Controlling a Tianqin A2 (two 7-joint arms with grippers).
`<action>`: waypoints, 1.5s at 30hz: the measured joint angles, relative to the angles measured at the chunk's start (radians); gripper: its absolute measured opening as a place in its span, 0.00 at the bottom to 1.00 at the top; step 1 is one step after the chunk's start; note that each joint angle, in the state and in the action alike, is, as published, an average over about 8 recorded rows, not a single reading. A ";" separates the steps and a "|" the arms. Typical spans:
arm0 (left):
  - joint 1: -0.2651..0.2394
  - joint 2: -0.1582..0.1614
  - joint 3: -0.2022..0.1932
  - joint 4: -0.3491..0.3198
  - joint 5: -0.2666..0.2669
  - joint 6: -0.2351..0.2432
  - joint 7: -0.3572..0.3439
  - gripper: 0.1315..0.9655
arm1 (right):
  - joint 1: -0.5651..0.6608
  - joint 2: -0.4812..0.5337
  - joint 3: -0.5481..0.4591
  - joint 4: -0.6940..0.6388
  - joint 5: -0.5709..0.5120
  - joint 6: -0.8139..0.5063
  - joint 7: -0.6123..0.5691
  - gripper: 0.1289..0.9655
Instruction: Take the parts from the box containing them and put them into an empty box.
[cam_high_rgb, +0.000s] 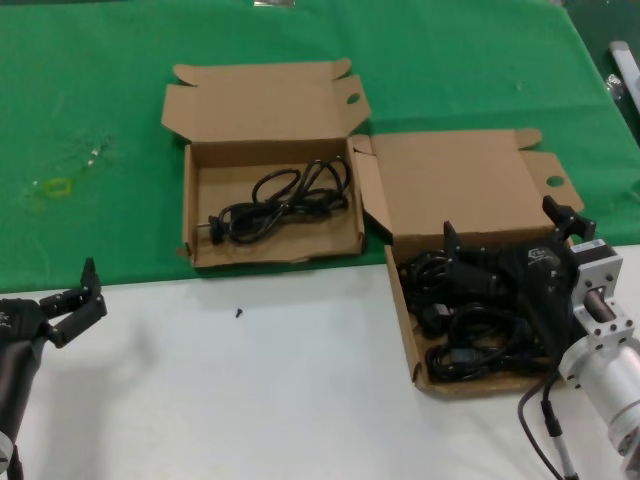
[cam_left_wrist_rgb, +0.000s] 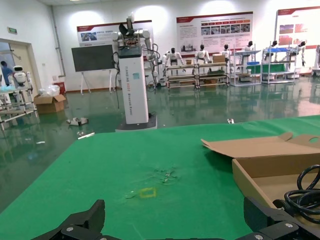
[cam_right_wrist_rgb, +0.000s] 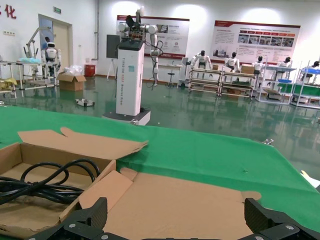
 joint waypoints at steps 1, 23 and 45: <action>0.000 0.000 0.000 0.000 0.000 0.000 0.000 1.00 | 0.000 0.000 0.000 0.000 0.000 0.000 0.000 1.00; 0.000 0.000 0.000 0.000 0.000 0.000 0.000 1.00 | 0.000 0.000 0.000 0.000 0.000 0.000 0.000 1.00; 0.000 0.000 0.000 0.000 0.000 0.000 0.000 1.00 | 0.000 0.000 0.000 0.000 0.000 0.000 0.000 1.00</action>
